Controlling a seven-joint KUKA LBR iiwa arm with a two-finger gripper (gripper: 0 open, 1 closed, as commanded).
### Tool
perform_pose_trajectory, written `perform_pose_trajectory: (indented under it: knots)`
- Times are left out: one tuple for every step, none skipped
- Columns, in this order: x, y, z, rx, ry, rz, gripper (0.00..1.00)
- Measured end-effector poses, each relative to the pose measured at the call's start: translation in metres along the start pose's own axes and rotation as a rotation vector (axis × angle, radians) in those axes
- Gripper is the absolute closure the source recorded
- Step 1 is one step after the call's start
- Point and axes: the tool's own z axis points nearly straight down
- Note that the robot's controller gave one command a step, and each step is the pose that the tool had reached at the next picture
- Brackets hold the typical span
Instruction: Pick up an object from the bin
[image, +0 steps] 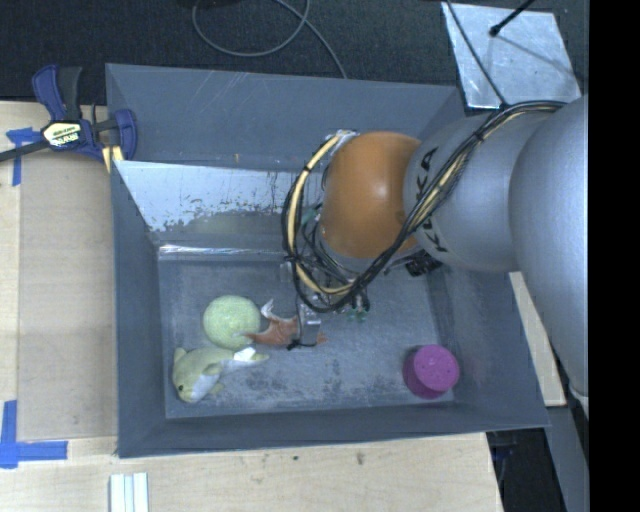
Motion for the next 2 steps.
perform_pose_trajectory:
  knots:
    - [0.000, 0.001, 0.022, 0.001, 0.002, -0.057, 0.00]
    - [0.018, 0.001, 0.034, 0.000, -0.001, 0.058, 1.00]
